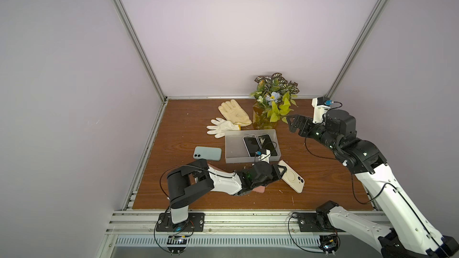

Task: Take the phone out of the storage box
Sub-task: Place the phone at the center of the board.

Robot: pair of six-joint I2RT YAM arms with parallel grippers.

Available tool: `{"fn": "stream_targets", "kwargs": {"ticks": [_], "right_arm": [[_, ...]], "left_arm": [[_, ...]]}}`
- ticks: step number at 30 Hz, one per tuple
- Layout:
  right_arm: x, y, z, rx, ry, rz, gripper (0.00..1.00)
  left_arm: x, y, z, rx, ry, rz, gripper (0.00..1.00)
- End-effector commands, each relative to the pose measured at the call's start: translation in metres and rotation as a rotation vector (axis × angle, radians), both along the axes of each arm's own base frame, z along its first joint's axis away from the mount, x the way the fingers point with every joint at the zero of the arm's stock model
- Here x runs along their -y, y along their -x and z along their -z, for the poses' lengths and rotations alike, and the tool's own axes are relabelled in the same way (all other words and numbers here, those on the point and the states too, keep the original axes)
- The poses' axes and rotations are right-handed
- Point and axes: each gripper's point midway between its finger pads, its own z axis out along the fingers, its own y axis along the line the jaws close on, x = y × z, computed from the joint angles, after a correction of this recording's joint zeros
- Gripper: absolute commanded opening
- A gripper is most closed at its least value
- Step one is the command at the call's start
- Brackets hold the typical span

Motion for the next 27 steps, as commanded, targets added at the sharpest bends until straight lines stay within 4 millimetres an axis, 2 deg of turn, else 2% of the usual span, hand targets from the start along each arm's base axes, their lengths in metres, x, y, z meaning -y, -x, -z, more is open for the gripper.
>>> {"fn": "stream_targets", "kwargs": {"ticks": [1, 4, 9, 14, 17, 24, 27], "right_arm": [[0.002, 0.005, -0.018, 0.057, -0.019, -0.009, 0.99], [0.003, 0.009, -0.014, 0.051, -0.018, -0.015, 0.99], [0.002, 0.015, -0.005, 0.034, -0.017, -0.035, 0.99], [0.003, 0.019, -0.001, 0.026, -0.009, -0.046, 0.99], [0.002, 0.021, 0.001, 0.018, -0.007, -0.054, 0.99], [0.001, 0.021, 0.007, 0.005, 0.008, -0.066, 0.99], [-0.002, 0.022, 0.01, -0.005, 0.004, -0.081, 0.99]], "left_arm": [[0.027, 0.008, -0.032, 0.012, 0.138, 0.009, 0.0], [0.034, 0.015, -0.015, -0.022, 0.12, 0.017, 0.0], [0.029, 0.015, 0.016, -0.056, 0.068, -0.012, 0.0], [0.031, 0.017, 0.032, -0.088, 0.049, -0.009, 0.01], [0.027, 0.018, 0.044, -0.117, 0.036, -0.024, 0.26], [0.015, 0.021, 0.057, -0.141, -0.001, -0.035, 0.58], [0.007, 0.021, 0.057, -0.148, -0.043, -0.047, 0.78]]}}
